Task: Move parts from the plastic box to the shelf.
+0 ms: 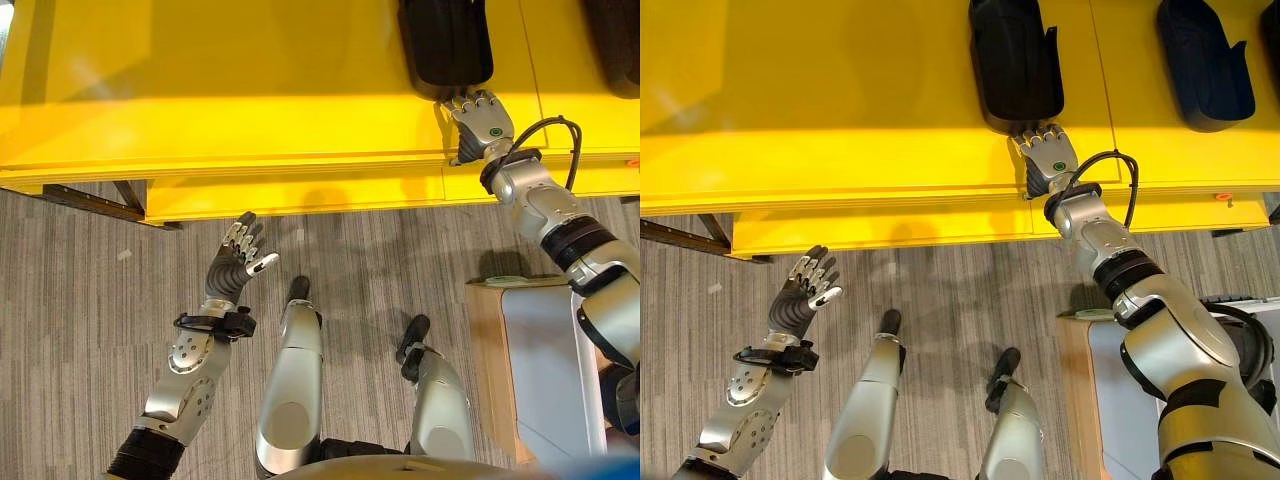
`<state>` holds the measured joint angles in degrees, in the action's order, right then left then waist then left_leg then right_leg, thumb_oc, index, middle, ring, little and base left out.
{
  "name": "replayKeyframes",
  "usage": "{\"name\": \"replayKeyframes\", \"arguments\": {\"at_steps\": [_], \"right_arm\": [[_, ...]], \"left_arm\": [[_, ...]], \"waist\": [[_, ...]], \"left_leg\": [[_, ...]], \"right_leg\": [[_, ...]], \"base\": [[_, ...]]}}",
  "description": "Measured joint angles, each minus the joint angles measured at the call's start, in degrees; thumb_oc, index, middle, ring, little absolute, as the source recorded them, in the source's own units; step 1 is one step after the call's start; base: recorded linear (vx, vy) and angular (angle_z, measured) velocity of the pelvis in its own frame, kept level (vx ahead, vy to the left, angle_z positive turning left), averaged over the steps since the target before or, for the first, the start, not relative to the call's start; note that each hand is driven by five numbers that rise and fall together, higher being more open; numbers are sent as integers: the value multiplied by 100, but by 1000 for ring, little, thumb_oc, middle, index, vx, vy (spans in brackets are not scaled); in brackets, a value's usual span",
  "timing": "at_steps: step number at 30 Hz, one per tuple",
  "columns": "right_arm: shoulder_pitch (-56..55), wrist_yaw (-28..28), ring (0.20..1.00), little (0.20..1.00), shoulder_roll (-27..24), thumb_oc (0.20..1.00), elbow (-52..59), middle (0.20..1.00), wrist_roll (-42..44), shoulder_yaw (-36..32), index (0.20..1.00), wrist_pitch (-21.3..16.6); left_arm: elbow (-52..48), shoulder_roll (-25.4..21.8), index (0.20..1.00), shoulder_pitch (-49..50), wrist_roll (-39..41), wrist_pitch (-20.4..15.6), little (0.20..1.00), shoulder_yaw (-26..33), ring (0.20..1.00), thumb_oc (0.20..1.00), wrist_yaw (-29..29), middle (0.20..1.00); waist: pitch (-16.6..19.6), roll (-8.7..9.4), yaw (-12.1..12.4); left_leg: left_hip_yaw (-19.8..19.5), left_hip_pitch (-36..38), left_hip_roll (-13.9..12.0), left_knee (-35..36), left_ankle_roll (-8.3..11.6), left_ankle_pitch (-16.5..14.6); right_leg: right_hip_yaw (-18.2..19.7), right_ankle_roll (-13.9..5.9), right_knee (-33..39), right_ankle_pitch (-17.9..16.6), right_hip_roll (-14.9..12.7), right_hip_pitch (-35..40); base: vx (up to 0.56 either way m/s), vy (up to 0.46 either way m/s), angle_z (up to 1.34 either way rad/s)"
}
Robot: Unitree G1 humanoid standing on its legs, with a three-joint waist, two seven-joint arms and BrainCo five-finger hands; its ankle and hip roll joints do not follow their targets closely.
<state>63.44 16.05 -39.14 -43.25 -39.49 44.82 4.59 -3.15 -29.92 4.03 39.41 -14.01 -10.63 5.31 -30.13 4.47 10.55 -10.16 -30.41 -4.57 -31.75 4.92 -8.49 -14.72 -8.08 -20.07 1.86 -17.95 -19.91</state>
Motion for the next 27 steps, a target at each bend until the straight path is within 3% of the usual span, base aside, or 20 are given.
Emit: {"name": "replayKeyframes", "arguments": {"at_steps": [18, 27], "right_arm": [[171, -2, 1000, 1000, 4, 1000, -184, 1000, 232, 132, 1000, -10], [-1370, 218, 1000, 1000, 40, 1000, 1290, 1000, 481, -1196, 1000, 12]], "left_arm": [[-3, -30, 1000, 11, 2, -29, 1000, 1, 1000, 1000, 3, 1000], [-5, -17, 1000, -12, -1, -35, 1000, 7, 1000, 1000, 137, 1000]], "waist": [[-4, -3, -8], [-8, -9, -55]], "left_leg": [[19, -85, 10, -63, -14, -8], [37, -49, -22, -46, -15, -10]], "right_leg": [[45, 4, -15, -39, -3, -94], [51, 7, -75, -32, 8, -99]], "base": [[0, 0, 0], [-14, -2, 0]]}}
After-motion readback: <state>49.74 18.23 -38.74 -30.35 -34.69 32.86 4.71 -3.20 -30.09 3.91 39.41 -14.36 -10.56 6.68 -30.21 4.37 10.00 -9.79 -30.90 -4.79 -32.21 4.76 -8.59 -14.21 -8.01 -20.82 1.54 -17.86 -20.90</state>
